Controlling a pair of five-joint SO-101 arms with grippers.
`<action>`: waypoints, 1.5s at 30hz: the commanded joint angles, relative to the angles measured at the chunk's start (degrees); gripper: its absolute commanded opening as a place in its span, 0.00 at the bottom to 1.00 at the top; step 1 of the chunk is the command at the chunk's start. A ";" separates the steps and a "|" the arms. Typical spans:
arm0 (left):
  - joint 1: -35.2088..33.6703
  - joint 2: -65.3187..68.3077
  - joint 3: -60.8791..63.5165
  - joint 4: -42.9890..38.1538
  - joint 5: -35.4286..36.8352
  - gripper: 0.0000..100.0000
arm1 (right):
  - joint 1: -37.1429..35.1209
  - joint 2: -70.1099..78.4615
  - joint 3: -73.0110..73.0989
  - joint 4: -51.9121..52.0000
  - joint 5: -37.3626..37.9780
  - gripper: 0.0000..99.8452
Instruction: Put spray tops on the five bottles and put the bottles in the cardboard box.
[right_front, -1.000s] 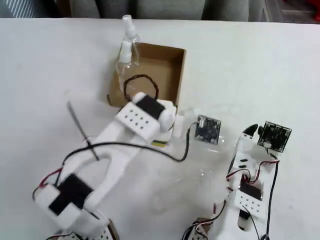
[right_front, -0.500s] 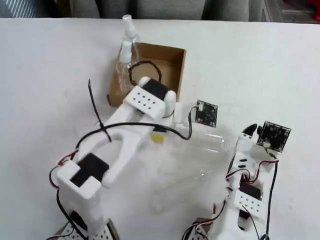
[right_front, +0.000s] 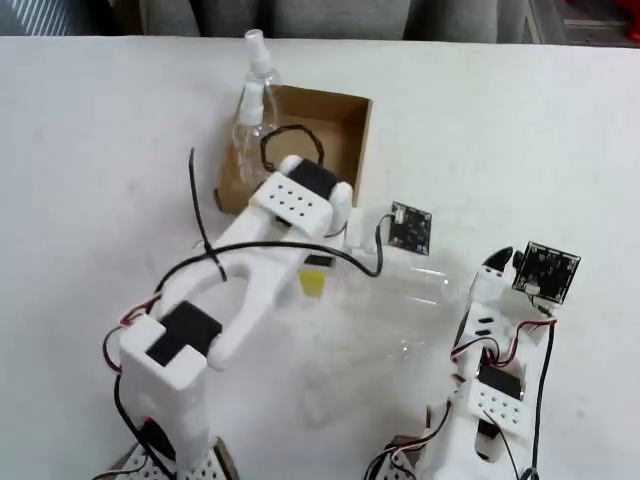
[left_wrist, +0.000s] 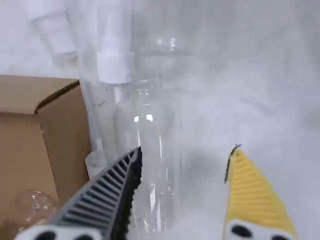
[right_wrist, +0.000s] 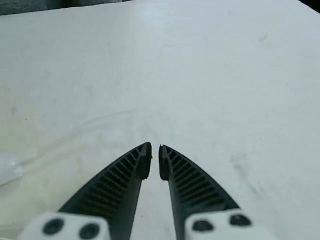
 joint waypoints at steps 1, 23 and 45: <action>-1.89 -6.46 -2.37 5.27 0.18 0.27 | -0.57 -0.04 0.18 -0.04 0.79 0.02; -16.75 -31.78 29.19 1.49 18.37 0.18 | -1.63 -0.31 -5.01 12.62 0.09 0.02; -36.70 -35.21 56.79 -25.14 21.71 0.18 | -21.05 0.22 -48.62 81.71 16.88 0.02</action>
